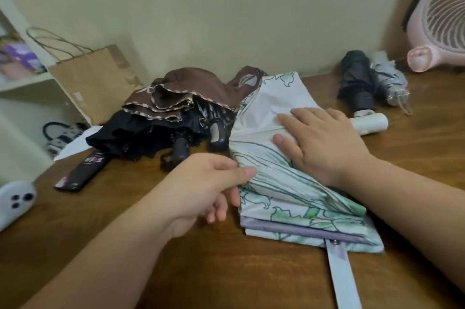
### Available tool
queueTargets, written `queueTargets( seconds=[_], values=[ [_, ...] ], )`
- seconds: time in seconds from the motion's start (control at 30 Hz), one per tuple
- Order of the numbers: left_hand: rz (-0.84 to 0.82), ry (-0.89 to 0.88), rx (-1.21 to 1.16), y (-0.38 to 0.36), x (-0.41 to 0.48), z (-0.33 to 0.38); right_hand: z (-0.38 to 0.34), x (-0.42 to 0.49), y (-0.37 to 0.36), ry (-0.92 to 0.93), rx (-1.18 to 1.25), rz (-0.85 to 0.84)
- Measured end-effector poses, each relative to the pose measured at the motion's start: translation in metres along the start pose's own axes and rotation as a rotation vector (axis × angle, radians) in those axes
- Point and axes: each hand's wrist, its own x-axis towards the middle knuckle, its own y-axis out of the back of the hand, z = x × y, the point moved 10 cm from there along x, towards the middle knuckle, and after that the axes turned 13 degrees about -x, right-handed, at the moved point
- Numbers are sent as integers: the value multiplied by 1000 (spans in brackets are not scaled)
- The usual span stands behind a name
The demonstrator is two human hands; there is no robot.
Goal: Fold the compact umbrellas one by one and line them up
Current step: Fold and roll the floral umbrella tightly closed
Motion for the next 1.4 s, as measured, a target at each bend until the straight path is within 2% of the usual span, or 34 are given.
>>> queueTargets(
  seconds=[0.1, 0.17, 0.3, 0.43, 0.5, 0.53, 0.67, 0.7, 0.87, 1.03, 1.13, 1.4],
  values=[
    [39, 95, -334, -11, 2, -25, 1, -1, 1, -9, 14, 7],
    [22, 121, -391, -18, 1, -29, 1, -1, 2, -11, 24, 8],
    [-51, 135, -223, -16, -9, -32, 0, -1, 1, 9, 33, -2],
    [-35, 234, -78, -1, -16, -43, 2, -2, 2, 42, 50, -3],
    [-6, 226, -62, -1, -14, -41, 1, -1, 1, 58, 41, -10],
    [-5, 208, -111, -3, -13, -39, 1, -1, 1, 61, 34, -15],
    [-106, 236, -557, -26, -17, -35, 1, -1, 0, 58, 13, -31],
    [-110, 228, -551, -28, -18, -35, 1, -1, -1, 58, 8, -31],
    [69, 104, -165, -14, -13, -31, 1, -1, -1, 55, 10, -30],
    [69, 160, 213, -2, -18, -27, 1, -2, -1, 63, 19, -24],
    [145, 149, 371, -3, -21, -21, 2, -2, -2, 63, 19, -31],
    [303, 16, 248, -3, -38, -15, 4, -1, 0, 48, 54, -33]
  ],
)
